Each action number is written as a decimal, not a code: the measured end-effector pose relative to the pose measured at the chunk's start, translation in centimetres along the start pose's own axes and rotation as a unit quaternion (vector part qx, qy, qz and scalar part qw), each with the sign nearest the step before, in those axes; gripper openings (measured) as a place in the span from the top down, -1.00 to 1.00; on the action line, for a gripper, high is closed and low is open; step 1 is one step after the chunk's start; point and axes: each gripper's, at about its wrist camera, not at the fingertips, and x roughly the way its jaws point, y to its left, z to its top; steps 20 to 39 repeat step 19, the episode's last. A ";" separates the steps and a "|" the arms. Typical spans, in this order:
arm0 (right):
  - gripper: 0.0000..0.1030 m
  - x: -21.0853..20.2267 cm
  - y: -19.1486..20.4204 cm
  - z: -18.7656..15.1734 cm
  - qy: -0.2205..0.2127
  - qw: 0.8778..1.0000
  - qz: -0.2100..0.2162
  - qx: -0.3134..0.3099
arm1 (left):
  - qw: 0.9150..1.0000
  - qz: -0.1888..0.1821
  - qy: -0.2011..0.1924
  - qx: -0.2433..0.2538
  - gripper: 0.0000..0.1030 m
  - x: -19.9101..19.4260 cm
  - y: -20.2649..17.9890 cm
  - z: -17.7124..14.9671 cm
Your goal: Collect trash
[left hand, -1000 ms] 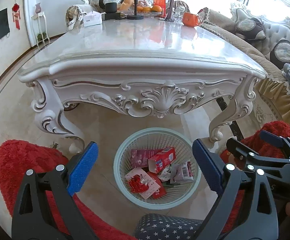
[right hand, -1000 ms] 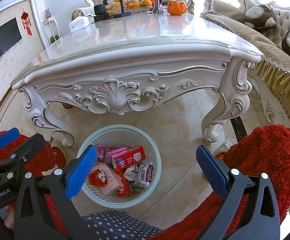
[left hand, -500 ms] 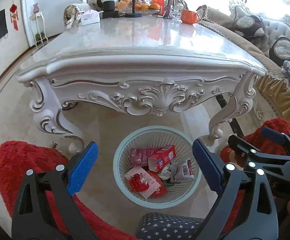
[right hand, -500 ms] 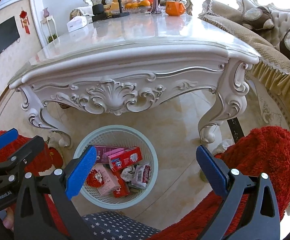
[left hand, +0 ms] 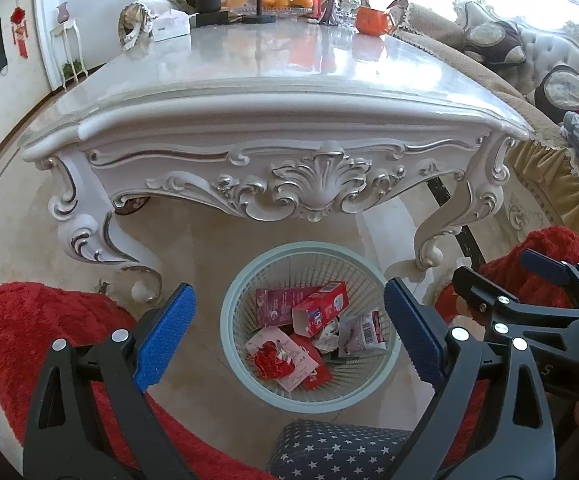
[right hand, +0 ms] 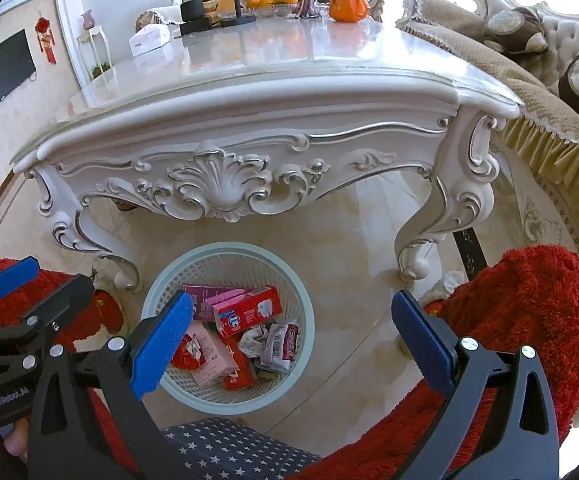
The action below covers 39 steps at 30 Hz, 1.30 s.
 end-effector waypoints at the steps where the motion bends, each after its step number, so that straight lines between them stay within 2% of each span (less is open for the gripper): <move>1: -0.85 0.0 0.0 0.0 0.000 1.000 -0.001 0.000 | 1.000 0.001 0.002 0.000 -0.79 0.1 0.0 0.0; 4: -0.85 0.1 -0.1 0.0 0.002 1.000 -0.002 0.002 | 1.000 0.003 0.007 0.000 -0.79 0.5 -0.1 0.1; 9: -0.85 0.4 0.0 -0.1 0.006 1.000 -0.005 -0.003 | 0.999 0.045 -0.009 0.019 -0.79 0.3 -0.6 0.1; 15: -0.85 0.2 -0.1 -0.1 0.002 1.000 -0.003 0.001 | 1.000 -0.026 0.006 -0.005 -0.79 0.6 0.1 -0.1; 16: -0.85 0.2 0.0 -0.1 0.001 1.000 -0.003 0.000 | 1.000 -0.023 0.004 -0.003 -0.79 0.5 0.0 -0.1; 19: -0.85 0.2 0.0 -0.1 0.002 1.000 -0.006 0.000 | 1.000 0.018 -0.006 0.016 -0.79 0.3 -0.6 -0.3; 39: -0.85 0.2 0.0 -0.1 0.002 1.000 -0.006 0.000 | 1.000 0.018 -0.006 0.016 -0.79 0.3 -0.6 -0.3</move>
